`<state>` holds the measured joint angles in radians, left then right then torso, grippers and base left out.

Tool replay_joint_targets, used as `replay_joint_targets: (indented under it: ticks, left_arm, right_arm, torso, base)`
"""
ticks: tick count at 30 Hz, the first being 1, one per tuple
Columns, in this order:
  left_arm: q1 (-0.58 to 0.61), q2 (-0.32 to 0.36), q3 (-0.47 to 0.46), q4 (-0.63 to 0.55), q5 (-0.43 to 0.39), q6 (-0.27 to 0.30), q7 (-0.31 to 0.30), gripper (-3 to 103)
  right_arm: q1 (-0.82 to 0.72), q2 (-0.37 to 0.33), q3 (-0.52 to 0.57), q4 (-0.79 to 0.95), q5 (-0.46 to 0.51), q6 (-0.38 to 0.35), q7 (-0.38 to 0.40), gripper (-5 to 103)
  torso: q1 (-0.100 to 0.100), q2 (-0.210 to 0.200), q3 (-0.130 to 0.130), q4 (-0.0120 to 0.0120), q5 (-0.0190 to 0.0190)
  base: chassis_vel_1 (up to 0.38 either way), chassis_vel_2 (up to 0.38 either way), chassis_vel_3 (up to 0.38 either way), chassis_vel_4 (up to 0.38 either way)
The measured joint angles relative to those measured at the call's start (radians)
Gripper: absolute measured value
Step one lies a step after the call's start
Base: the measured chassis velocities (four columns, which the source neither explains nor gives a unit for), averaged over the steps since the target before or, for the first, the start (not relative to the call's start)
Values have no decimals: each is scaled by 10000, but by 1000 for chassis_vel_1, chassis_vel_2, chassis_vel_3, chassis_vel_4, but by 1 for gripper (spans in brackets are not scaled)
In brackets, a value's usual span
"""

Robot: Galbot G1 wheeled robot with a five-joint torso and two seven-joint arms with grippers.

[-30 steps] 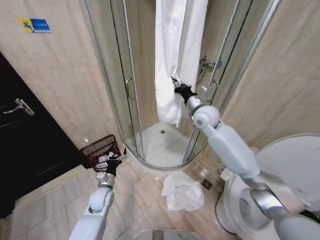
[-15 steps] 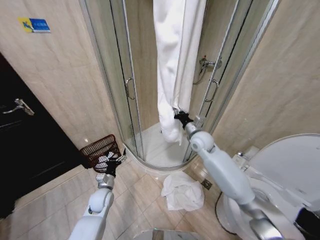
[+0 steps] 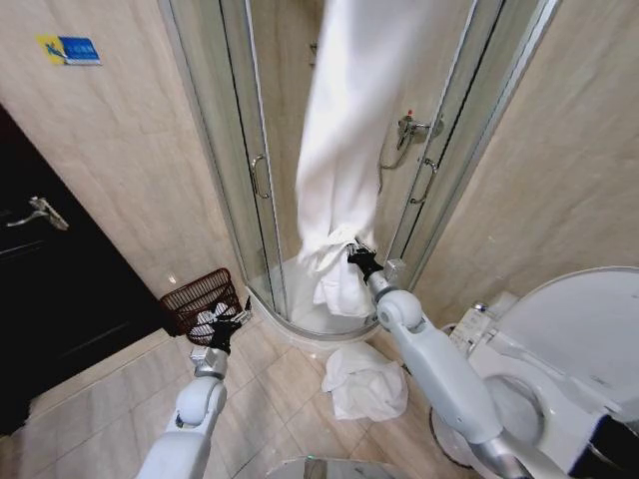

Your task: Discard the used towel into the hamper.

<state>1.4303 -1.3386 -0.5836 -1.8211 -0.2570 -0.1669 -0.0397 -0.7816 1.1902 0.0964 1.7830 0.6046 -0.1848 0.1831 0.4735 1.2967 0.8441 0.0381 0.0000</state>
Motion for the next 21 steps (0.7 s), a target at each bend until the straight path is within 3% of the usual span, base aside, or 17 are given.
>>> replay_joint_targets:
  ticks: [13, 21]
  left_arm:
    - [-8, -89, 112, -13, 225, -14, 50, 100]
    - [83, -135, 151, -143, 306, 1, 76, 100]
  right_arm:
    - [-440, -274, 597, 575, 20, 123, -124, 7]
    - [-1484, -757, 1265, 1307, 339, -319, -94, 7]
  torso:
    - [-2, 3, -2, -2, 1]
    - [-1, 2, -2, -2, 3]
  base:
    - [0, 0, 0, 0]
    - [0, 0, 0, 0]
